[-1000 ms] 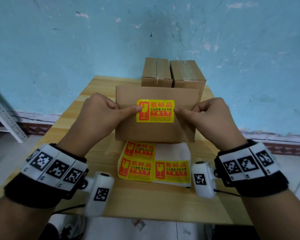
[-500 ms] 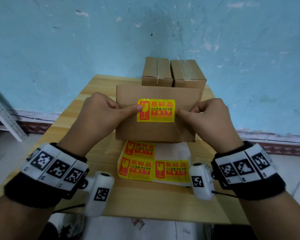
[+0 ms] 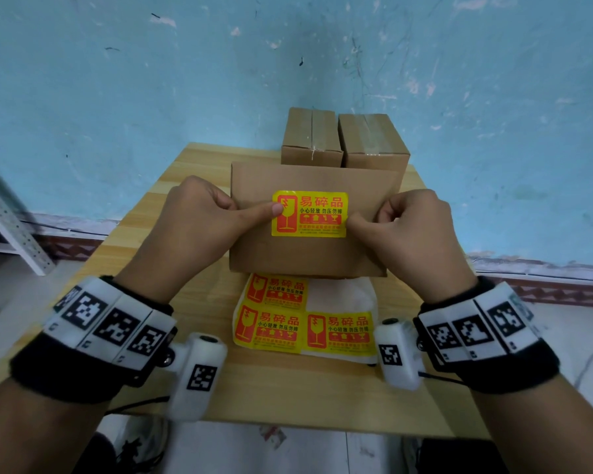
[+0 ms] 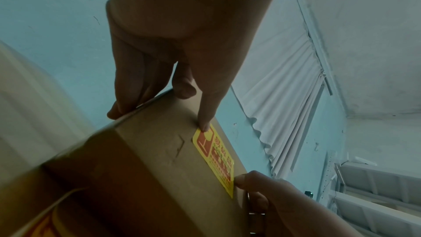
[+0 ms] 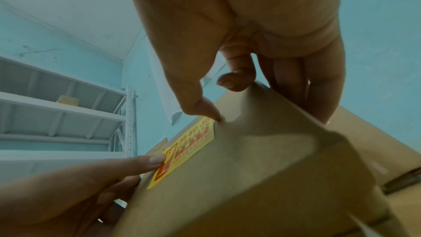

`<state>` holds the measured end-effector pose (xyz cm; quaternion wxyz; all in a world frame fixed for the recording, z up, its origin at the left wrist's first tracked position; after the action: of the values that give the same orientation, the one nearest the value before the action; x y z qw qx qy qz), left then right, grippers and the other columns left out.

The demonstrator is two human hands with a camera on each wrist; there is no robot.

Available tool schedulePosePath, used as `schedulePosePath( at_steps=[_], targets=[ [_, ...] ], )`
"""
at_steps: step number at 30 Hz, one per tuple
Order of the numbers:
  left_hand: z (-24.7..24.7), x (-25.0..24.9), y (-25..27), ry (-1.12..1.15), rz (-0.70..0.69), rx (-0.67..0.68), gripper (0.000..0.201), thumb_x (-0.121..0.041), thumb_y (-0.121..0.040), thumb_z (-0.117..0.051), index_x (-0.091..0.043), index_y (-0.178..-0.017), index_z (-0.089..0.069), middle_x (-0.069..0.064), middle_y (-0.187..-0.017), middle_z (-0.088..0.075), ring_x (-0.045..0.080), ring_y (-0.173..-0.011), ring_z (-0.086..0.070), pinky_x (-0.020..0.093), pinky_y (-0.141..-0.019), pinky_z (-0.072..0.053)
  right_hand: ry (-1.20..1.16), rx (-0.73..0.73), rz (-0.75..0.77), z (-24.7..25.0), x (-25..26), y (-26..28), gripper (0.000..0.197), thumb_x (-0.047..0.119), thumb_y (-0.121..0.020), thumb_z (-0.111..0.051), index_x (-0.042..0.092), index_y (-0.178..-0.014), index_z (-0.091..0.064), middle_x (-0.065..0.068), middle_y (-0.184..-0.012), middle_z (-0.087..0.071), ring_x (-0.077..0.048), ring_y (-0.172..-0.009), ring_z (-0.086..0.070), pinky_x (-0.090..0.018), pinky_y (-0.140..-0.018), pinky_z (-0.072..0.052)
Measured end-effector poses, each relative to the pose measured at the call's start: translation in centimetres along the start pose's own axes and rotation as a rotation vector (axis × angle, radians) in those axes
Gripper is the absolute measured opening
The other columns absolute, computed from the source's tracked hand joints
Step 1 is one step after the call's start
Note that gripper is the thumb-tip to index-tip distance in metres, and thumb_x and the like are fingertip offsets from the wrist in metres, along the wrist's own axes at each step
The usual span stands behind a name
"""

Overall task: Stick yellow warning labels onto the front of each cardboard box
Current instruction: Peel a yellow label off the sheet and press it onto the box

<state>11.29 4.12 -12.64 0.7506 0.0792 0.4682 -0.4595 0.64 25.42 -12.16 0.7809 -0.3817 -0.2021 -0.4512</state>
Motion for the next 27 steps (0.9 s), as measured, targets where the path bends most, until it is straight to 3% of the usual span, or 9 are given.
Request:
schedulePosePath(
  at_steps=[2,5,7,10,13,18,21,23,27],
  targets=[
    [0.0,0.1,-0.1,0.012,-0.004,0.004,0.066,-0.053,-0.068,-0.082,-0.005,-0.039,-0.048,0.009,-0.042,-0.038,0.016,-0.045,-0.04,0.028,-0.052,-0.035,-0.007,-0.02,0.035,0.2,-0.3,-0.1,0.044,0.029,-0.075,-0.07,0.01,-0.046,-0.044,-0.001,-0.043,-0.042,-0.009,-0.044,-0.043,-0.014,-0.044,-0.033],
    [0.1,0.2,-0.2,0.022,-0.002,0.005,0.068,-0.053,-0.068,-0.082,0.0,-0.042,-0.048,0.012,-0.045,-0.039,0.02,-0.047,-0.04,0.027,-0.052,-0.036,-0.064,0.001,0.06,0.6,-0.8,-0.6,0.036,0.022,-0.081,-0.068,0.012,-0.053,-0.048,0.001,-0.05,-0.048,-0.004,-0.051,-0.049,-0.013,-0.051,-0.035],
    [0.1,0.2,-0.2,0.021,-0.006,-0.001,0.07,-0.053,-0.069,-0.081,0.005,-0.045,-0.05,0.013,-0.046,-0.04,0.02,-0.047,-0.041,0.03,-0.054,-0.037,-0.15,0.085,0.068,0.7,-1.0,-0.9,0.026,0.023,-0.082,-0.073,0.015,-0.065,-0.055,0.001,-0.067,-0.06,-0.007,-0.07,-0.06,-0.023,-0.064,-0.046],
    [0.1,0.3,-0.3,0.026,-0.014,-0.013,0.071,-0.053,-0.069,-0.081,0.006,-0.046,-0.049,0.012,-0.045,-0.039,0.022,-0.048,-0.043,0.032,-0.055,-0.039,-0.221,0.145,0.103,0.7,-0.8,-0.8,0.017,0.019,-0.08,-0.078,0.015,-0.084,-0.062,0.007,-0.086,-0.062,-0.018,-0.092,-0.064,-0.039,-0.073,-0.057],
    [0.1,0.4,-0.3,0.035,-0.017,-0.014,0.073,-0.054,-0.069,-0.082,0.009,-0.049,-0.05,0.013,-0.045,-0.039,0.024,-0.049,-0.045,0.036,-0.057,-0.042,-0.249,0.127,0.124,0.4,-0.4,-0.6,0.016,0.016,-0.08,-0.079,0.013,-0.09,-0.067,0.007,-0.094,-0.065,-0.024,-0.089,-0.065,-0.044,-0.07,-0.056],
    [0.0,0.3,-0.2,0.03,-0.028,-0.013,0.074,-0.054,-0.068,-0.082,0.01,-0.05,-0.05,0.013,-0.047,-0.038,0.023,-0.049,-0.044,0.041,-0.056,-0.046,-0.257,0.092,0.161,-0.7,-0.7,-0.6,0.011,0.02,-0.078,-0.082,0.016,-0.081,-0.072,0.014,-0.083,-0.068,0.003,-0.08,-0.06,-0.019,-0.076,-0.046],
    [-0.1,0.3,-0.2,0.02,-0.026,-0.008,0.075,-0.056,-0.068,-0.082,0.01,-0.05,-0.05,0.013,-0.047,-0.038,0.023,-0.049,-0.043,0.045,-0.056,-0.048,-0.282,0.057,0.133,-1.1,-0.8,-0.6,0.011,0.022,-0.078,-0.082,0.017,-0.077,-0.072,0.011,-0.08,-0.07,-0.001,-0.078,-0.062,-0.023,-0.074,-0.048],
    [0.0,0.2,-0.2,0.008,-0.03,-0.009,0.074,-0.056,-0.068,-0.081,0.01,-0.049,-0.051,0.013,-0.046,-0.039,0.024,-0.049,-0.044,0.042,-0.055,-0.046,-0.298,0.045,0.122,-1.2,-0.7,-0.5,0.012,0.02,-0.079,-0.081,0.019,-0.074,-0.071,0.007,-0.079,-0.07,-0.004,-0.076,-0.062,-0.023,-0.072,-0.048],
    [0.1,0.1,-0.1,0.012,-0.03,-0.009,0.074,-0.055,-0.068,-0.081,0.006,-0.045,-0.048,0.013,-0.045,-0.038,0.025,-0.049,-0.044,0.047,-0.058,-0.051,-0.318,0.042,0.126,-1.4,-0.2,-0.2,0.013,0.013,-0.083,-0.077,0.015,-0.073,-0.069,-0.001,-0.073,-0.068,0.0,-0.059,-0.055,-0.012,-0.056,-0.044]
  ],
)
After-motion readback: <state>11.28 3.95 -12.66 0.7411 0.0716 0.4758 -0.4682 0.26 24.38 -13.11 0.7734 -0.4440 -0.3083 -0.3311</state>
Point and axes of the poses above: each hand's wrist, its own y-axis away from the middle knuckle, its own z-axis out of the back of the hand, x = y × z, the point moved 1 cm from there along -y, towards the middle knuckle
